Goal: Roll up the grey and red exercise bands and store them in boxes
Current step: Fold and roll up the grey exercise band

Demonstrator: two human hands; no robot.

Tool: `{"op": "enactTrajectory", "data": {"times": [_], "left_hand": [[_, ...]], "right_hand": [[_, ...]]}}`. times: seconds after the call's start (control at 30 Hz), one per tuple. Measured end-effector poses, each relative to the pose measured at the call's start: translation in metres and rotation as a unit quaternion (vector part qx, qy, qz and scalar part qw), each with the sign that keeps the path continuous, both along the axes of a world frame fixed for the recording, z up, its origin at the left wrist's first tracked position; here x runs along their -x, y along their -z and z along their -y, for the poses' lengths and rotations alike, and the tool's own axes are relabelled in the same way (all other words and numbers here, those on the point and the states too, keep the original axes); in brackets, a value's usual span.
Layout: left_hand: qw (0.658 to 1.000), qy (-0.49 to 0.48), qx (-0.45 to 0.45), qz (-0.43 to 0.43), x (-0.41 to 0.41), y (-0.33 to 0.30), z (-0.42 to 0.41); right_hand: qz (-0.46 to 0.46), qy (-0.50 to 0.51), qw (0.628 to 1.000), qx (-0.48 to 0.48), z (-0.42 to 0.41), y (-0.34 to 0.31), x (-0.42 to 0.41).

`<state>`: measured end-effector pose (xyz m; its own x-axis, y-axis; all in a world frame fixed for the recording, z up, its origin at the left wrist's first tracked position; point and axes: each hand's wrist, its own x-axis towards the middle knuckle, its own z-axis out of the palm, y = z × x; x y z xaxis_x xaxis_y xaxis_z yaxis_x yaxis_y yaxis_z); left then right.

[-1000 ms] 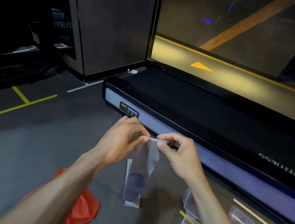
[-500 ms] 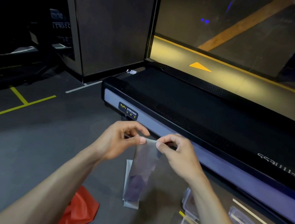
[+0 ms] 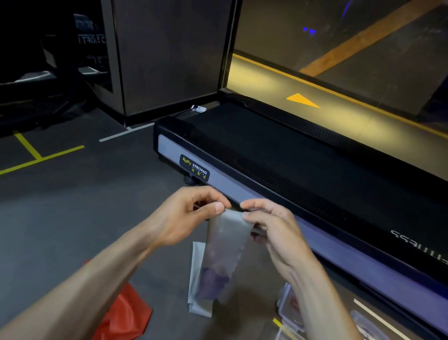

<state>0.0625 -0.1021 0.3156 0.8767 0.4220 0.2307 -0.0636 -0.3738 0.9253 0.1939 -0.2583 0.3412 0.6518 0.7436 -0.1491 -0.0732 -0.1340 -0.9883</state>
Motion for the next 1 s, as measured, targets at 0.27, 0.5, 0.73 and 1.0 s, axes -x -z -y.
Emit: {"op": "enactTrajectory", "data": {"times": [0.27, 0.5, 0.73, 1.0], "left_hand": [[0.998, 0.004, -0.054, -0.034, -0.002, 0.004, -0.001], [0.97, -0.067, -0.235, 0.009, 0.004, -0.001, 0.006], [0.973, -0.043, -0.227, 0.013, 0.014, -0.009, 0.014], [0.971, -0.008, -0.239, -0.016, 0.029, -0.01, 0.019]], "right_hand": [[-0.013, 0.006, 1.0, -0.015, 0.003, 0.002, -0.001], [-0.009, 0.019, 1.0, -0.016, 0.005, -0.002, 0.003], [-0.003, 0.0, 1.0, -0.026, 0.015, 0.0, 0.008], [0.204, -0.061, 0.977, 0.009, 0.035, 0.003, 0.014]]}}
